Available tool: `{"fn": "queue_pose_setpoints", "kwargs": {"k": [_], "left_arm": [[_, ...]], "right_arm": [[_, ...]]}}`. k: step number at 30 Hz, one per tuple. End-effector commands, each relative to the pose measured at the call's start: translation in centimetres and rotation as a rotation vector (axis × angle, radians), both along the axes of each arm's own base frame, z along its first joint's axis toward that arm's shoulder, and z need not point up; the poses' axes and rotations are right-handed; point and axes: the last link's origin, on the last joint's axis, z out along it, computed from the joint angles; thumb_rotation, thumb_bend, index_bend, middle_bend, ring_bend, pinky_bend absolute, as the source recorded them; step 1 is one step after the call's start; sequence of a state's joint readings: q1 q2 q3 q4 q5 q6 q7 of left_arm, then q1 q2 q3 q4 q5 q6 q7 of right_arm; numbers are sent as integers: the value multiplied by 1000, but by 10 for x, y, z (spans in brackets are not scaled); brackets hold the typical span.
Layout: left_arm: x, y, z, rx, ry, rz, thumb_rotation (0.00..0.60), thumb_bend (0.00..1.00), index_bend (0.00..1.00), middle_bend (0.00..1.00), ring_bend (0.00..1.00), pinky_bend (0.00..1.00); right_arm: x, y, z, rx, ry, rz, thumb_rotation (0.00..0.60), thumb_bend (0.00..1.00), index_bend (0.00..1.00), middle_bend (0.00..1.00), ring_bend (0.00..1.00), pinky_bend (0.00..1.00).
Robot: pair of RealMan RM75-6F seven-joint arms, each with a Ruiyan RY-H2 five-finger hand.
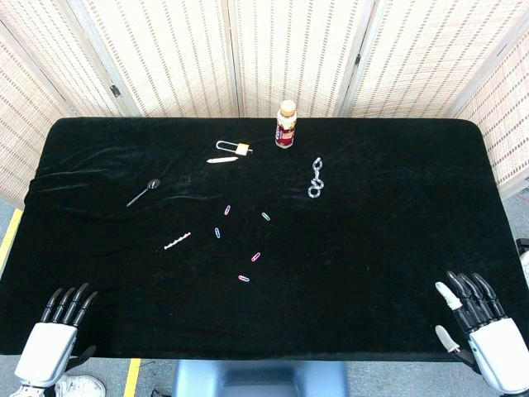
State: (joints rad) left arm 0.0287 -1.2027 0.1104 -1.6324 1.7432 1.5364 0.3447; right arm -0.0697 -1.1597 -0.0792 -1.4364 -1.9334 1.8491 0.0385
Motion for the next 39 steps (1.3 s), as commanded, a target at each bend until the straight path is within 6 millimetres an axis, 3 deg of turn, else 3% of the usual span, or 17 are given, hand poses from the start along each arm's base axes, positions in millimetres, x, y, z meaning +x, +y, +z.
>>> {"fn": "queue_pose_setpoints", "kwargs": {"k": [1,8,9,12,13,14,16,20,23,32,39], "left_arm": [[-1,2,-1,-5,3,3,600,208,20,0,0,0],[4,14,-6,-15,-36,-33,600,210,31,33,39,35],[5,18,-7,6,-46,-49,600,210,47,98,115,129],[19,37,-18,73,-143,-130,600,210,193,582,674,781],[24,44,-24,78,-201,-144,600,211,272,749,846,924],[29,49,-29,74,-245,-146,600,211,358,893,957,992],[39,58,-40,59,-311,-118,600,227,449,989,1000,1000],[66,85,-50,14,-340,-17,600,323,502,1000,1000,1000],[84,111,-58,-10,-380,58,600,340,497,1000,1000,1000],[110,185,-100,-69,-439,189,600,342,486,1000,1000,1000],[136,215,-128,-85,-393,200,600,342,461,1000,1000,1000]], "right_arm": [[0,0,0,-1,-1,-2,600,358,0,0,0,0],[-1,3,3,-18,-11,-8,600,358,0,0,0,0],[-1,3,4,-21,-15,-9,600,357,0,0,0,0],[-2,2,5,-28,-22,-12,600,357,0,0,0,0],[-2,0,5,-29,-22,-11,600,357,0,0,0,0],[-2,-1,5,-27,-21,-10,600,358,0,0,0,0],[-1,-3,3,-19,-19,-12,600,358,0,0,0,0],[-1,-8,0,-1,-15,-10,600,358,0,0,0,0],[-2,-11,2,8,-34,-14,600,358,0,0,0,0],[-11,-20,16,-19,-91,-53,600,357,0,0,0,0],[-18,-27,23,-18,-123,-90,600,358,0,0,0,0]]}}
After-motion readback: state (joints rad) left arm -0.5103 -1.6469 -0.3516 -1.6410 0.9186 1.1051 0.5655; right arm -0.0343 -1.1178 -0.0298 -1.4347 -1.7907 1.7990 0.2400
